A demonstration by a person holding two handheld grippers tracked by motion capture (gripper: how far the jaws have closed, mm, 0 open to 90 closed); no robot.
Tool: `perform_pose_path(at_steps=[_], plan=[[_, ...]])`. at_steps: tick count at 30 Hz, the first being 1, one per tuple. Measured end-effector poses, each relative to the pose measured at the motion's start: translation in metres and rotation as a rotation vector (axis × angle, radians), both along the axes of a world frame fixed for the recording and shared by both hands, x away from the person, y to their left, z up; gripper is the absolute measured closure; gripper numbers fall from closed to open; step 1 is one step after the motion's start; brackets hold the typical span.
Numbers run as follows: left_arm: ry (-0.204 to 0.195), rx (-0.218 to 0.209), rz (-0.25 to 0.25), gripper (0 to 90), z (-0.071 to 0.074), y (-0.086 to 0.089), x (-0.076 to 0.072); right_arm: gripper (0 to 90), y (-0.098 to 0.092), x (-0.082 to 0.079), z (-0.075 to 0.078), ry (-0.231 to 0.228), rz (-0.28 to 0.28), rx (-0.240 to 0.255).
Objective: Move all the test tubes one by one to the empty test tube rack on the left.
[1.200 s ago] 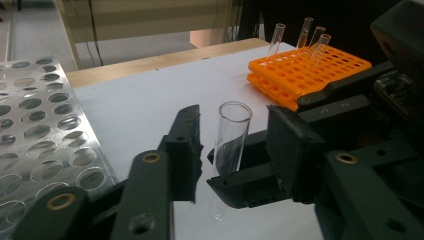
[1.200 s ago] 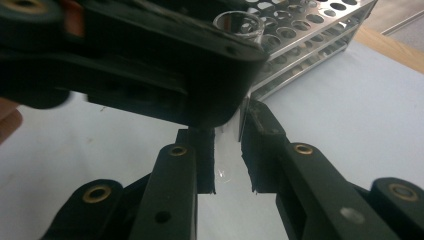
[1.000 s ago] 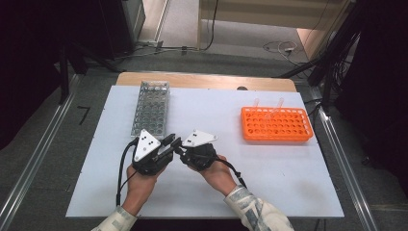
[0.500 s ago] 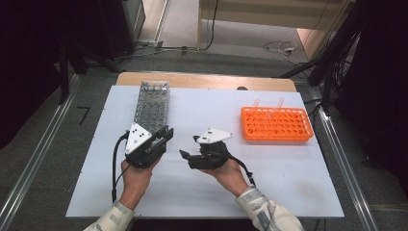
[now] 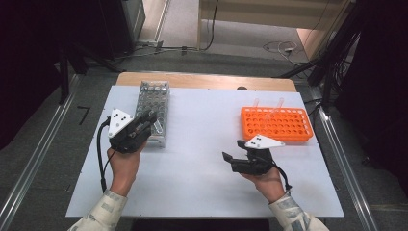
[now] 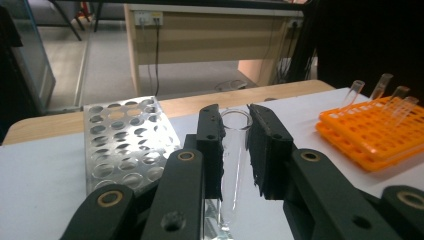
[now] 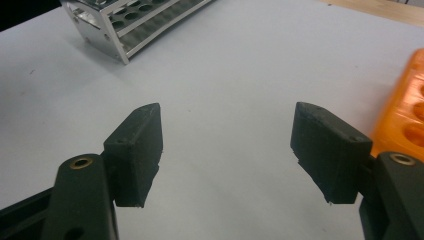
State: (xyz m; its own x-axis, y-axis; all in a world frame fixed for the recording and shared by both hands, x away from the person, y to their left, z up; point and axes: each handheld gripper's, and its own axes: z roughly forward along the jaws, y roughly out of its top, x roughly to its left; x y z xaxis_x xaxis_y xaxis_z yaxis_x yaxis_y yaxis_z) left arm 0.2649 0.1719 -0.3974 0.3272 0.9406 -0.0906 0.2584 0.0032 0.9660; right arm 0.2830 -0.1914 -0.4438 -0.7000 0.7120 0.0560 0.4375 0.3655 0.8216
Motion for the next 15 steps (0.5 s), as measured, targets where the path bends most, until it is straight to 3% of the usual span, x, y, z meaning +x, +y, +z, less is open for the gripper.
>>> perform_pose_path(at_steps=[8, 13, 15], plan=[[0.035, 0.048, 0.027, 76.1, -0.018, -0.004, 0.01, 26.9, -0.043, -0.004, 0.003, -0.011, -0.088, 0.028], [0.049, 0.079, 0.036, 75.9, -0.028, -0.006, 0.012, 26.0, -0.071, 0.002, 0.003, -0.017, -0.185, 0.034], [0.061, 0.09, 0.035, 75.9, -0.033, -0.008, 0.013, 26.0, -0.073, 0.002, 0.002, -0.013, -0.194, 0.036]])
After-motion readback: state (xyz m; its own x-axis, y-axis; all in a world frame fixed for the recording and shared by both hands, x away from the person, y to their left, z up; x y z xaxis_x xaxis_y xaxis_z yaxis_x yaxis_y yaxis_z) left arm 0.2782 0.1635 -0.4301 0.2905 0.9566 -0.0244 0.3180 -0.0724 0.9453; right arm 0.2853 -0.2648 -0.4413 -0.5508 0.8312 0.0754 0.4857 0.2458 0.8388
